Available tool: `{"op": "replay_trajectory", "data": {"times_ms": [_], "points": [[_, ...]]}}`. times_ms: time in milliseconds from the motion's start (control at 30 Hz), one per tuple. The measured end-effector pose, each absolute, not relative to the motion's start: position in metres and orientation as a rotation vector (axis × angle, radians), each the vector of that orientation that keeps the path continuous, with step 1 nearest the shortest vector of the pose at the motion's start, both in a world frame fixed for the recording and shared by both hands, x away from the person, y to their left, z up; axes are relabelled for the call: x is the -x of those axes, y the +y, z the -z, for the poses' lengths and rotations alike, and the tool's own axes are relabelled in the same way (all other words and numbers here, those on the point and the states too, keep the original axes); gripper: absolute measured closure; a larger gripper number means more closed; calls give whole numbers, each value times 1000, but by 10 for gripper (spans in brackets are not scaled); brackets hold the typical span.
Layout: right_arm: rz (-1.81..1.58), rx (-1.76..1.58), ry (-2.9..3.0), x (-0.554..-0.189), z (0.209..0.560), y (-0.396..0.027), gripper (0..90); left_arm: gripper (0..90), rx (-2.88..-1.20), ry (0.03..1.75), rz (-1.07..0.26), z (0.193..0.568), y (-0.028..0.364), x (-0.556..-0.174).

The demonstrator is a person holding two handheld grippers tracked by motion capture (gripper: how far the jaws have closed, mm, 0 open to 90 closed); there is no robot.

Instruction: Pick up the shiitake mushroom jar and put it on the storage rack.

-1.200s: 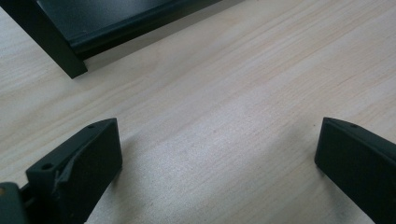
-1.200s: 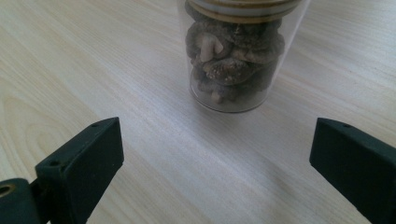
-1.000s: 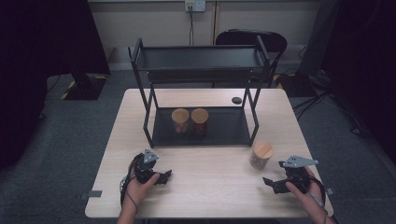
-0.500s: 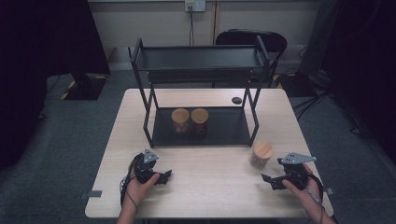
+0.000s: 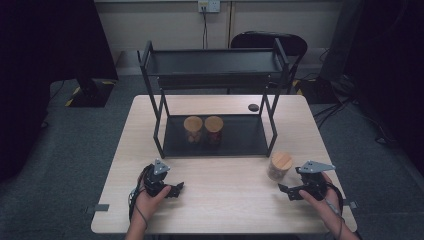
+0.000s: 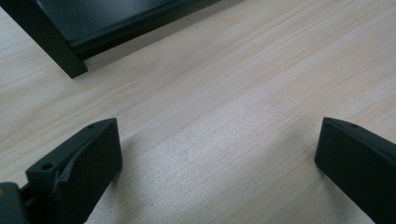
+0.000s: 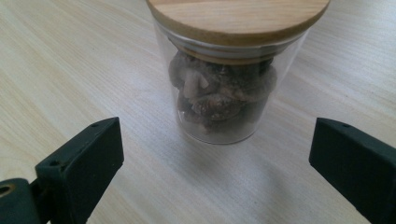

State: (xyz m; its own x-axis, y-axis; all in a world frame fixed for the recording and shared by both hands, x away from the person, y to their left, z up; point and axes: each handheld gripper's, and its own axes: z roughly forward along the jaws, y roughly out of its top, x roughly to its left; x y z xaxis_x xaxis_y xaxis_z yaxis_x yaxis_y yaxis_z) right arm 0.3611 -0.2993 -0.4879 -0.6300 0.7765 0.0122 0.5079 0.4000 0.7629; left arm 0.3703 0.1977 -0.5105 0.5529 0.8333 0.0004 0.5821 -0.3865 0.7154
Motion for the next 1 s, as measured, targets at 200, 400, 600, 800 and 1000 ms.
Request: {"op": "replay_trajectory", "data": {"times_ms": [200,400,600,800,1000], "points": [[-1089,-1125,2311,-365,489,-299,21,3,-2111,1133,-478,511,198,-370],[-1100,-1135,2307,-368,489,-296,20,3,-2111,1133,-478,511,198,-370],[-1100,-1131,2305,-373,488,-292,21,3,-2111,1132,-477,511,198,-370],[-1096,-1140,2301,-377,490,-290,21,3,-2112,1130,-477,511,198,-370],[-1109,-1149,2289,-381,490,-288,26,3,-2113,1130,-477,511,198,-370]]}}
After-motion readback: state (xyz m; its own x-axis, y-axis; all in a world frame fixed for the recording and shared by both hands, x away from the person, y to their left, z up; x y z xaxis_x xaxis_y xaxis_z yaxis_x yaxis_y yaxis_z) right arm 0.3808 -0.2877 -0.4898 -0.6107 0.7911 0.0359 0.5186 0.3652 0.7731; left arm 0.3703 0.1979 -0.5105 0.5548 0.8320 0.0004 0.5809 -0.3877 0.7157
